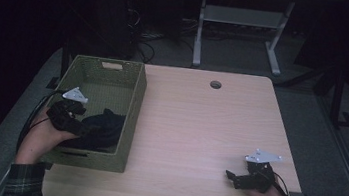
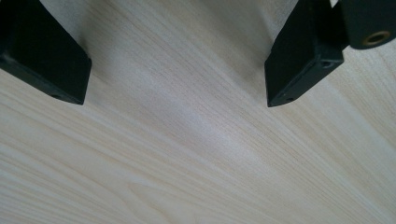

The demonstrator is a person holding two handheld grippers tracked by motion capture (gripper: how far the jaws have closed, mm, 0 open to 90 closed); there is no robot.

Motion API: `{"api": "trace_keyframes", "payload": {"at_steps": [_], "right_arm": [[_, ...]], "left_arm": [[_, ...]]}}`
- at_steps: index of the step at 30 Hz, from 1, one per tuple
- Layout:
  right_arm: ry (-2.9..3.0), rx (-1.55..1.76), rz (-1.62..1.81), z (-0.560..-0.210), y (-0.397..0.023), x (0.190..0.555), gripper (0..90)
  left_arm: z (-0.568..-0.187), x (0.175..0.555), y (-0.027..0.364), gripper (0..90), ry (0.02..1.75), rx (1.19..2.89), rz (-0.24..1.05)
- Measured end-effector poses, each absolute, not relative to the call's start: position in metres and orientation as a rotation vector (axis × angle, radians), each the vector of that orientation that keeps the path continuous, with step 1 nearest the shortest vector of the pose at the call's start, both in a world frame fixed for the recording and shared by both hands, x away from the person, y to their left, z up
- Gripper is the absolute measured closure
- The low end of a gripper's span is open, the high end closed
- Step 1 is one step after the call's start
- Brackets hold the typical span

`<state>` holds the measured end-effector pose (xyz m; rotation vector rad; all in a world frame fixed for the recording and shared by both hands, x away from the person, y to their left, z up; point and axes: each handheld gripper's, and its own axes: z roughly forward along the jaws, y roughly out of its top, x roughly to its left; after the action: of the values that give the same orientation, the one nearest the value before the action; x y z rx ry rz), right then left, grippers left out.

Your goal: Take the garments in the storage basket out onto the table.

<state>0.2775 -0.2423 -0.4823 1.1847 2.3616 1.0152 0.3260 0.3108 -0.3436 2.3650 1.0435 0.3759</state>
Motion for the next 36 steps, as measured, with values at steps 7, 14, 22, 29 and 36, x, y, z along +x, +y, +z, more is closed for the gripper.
{"api": "trace_keyframes", "payload": {"at_steps": [7,14,22,29,36], "right_arm": [[2.362,1.185,1.015,-0.482,-0.242,0.277,6.9],[2.361,1.185,1.015,-0.482,-0.242,0.277,7.0],[2.361,1.184,1.015,-0.482,-0.242,0.278,6.9],[2.36,1.181,1.015,-0.482,-0.242,0.278,6.9],[2.36,1.183,1.015,-0.482,-0.242,0.278,6.9]], "left_arm": [[-0.352,0.33,0.311,14.0,1.067,2.385,0.35],[-0.362,0.335,0.308,13.9,1.066,2.428,0.308],[-0.365,0.337,0.305,13.4,1.053,2.434,0.281],[-0.371,0.339,0.299,13.6,1.044,2.469,0.227],[-0.375,0.34,0.3,24.2,1.049,2.509,0.208]]}}
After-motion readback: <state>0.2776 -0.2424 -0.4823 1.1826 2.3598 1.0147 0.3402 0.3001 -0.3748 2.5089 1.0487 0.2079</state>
